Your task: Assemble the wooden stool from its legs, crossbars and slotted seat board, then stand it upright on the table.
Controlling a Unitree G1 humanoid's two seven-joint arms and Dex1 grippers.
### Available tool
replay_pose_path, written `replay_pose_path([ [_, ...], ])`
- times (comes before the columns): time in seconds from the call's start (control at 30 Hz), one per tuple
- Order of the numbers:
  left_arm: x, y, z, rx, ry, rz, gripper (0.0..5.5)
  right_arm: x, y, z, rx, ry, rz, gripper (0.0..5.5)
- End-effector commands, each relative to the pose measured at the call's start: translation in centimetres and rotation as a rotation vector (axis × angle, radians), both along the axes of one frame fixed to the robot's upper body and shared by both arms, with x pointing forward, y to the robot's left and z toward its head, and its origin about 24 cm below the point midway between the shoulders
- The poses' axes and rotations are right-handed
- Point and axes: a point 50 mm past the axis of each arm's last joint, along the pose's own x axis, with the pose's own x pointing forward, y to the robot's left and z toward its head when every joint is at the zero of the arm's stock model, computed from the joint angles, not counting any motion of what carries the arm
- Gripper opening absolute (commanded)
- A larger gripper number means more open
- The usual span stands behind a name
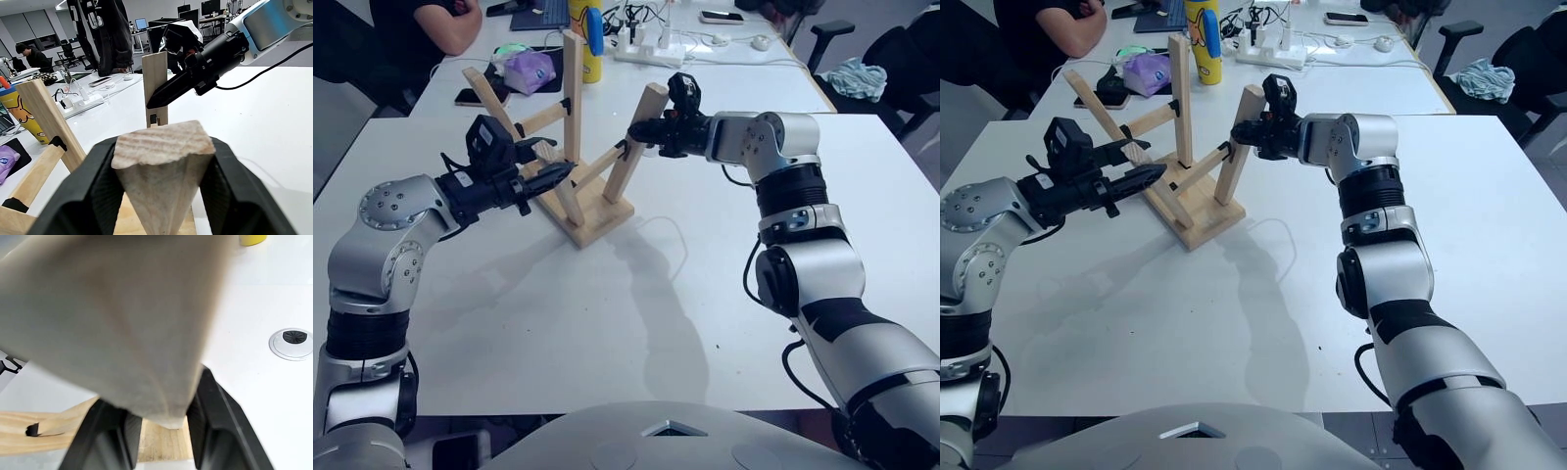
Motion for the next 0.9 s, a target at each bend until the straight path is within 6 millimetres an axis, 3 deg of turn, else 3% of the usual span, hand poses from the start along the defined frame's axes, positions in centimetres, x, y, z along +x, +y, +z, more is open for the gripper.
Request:
replay_pose_path([
  [0.03, -1.1, -0.2, -2.4, 0.065, 0.171, -0.145, 2.04, -1.8, -1.6, -7.4, -0.117, 0.258, -0.045, 1.05],
  [0.5, -0.3, -0.2, -2.5, 0.095, 0.182, -0.131, 2.04, -2.8, 1.3, -6.7, -0.186, 0.146, 0.164, 1.05],
  [0.9, 0.6, -0.5, -2.0, 0.118, 0.186, -0.136, 2.04, -3.7, 1.8, -7.1, -0.167, 0.114, 0.188, 1.06],
])
